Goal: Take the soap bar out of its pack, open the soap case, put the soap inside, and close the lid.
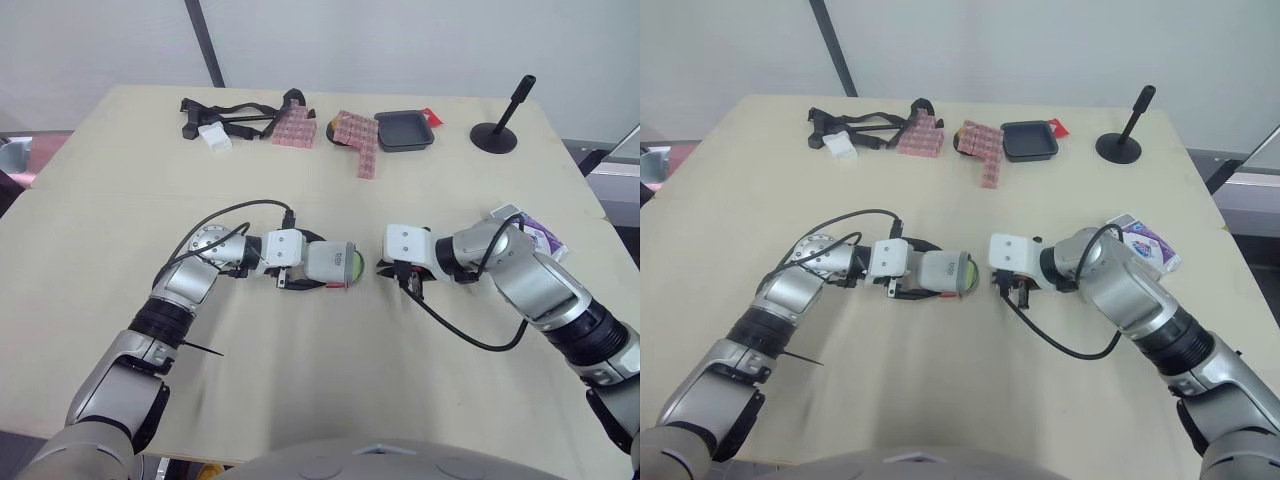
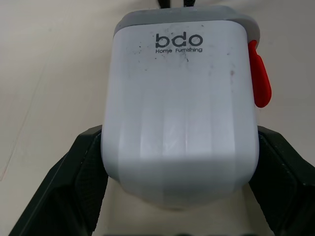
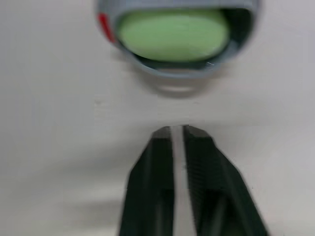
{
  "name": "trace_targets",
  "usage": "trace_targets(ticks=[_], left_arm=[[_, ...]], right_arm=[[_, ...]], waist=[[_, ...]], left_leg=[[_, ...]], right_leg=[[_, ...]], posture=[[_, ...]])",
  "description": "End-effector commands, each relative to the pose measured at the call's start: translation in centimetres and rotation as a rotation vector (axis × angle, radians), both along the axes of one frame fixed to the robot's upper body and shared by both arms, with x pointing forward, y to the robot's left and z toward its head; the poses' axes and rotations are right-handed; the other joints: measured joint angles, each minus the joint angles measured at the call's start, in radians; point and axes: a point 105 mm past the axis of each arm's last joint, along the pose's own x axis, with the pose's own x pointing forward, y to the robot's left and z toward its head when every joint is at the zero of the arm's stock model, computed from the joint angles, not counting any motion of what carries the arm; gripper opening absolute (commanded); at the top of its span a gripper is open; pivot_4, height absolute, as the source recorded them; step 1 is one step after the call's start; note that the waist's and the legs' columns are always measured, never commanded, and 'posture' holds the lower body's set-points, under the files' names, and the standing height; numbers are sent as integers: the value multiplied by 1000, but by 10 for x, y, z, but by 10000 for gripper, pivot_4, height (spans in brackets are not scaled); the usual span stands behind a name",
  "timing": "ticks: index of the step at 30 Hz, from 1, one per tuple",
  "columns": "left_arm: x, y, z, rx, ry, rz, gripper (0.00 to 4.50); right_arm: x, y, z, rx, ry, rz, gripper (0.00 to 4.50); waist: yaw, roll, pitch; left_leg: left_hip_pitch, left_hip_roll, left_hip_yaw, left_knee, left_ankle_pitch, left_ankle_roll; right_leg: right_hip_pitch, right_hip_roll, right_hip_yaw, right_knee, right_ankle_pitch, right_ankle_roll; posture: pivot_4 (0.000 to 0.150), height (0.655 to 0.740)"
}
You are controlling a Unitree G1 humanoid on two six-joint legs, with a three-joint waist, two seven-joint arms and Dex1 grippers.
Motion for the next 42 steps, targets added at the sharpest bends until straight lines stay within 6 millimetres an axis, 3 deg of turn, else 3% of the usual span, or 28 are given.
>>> trace_targets(ticks=[1,11,15,22,29,33,37,42], left_arm=[[3,-3,17,-46,-49,1,34550],[0,-10,19,-64,-49,-9,34550],[3,-7,21,-67,-57,9,34550],[9,9,31,-67,-86,47,34550],[10,20,38,-76,-97,64,34550],[9,19,40,-97,-114,65,34550],[2,17,38,-117,-89,54,34550],[-1,15,36,-113,-81,45,34550]], right_arm=[[4,7,12,-15,-62,48,560],[9,30,29,53,-111,87,560],[10,20,17,25,-125,74,560],[18,-14,-2,23,-76,-64,23193],[10,-36,16,273,182,-259,44699],[5,-38,28,422,345,-333,44699],[-2,-28,42,696,701,-428,44699],[-20,-13,43,766,880,-431,44699]], waist=[[-3,0,0],[1,0,0],[1,0,0],[-2,0,0],[0,0,0],[2,0,0],[2,1,0],[26,1,0]], left_leg=[[0,0,0,0,0,0],[0,0,0,0,0,0],[0,0,0,0,0,0],[0,0,0,0,0,0],[0,0,0,0,0,0],[0,0,0,0,0,0],[0,0,0,0,0,0],[0,0,0,0,0,0]], right_leg=[[0,0,0,0,0,0],[0,0,0,1,0,0],[0,0,0,0,0,0],[0,0,0,0,0,0],[0,0,0,0,0,0],[0,0,0,0,0,0],[0,1,0,0,0,0],[0,1,0,0,0,0]], posture=[[1500,7400],[1500,7400],[1500,7400],[1500,7400],[1500,7400],[1500,7400],[1500,7400],[1500,7400]])
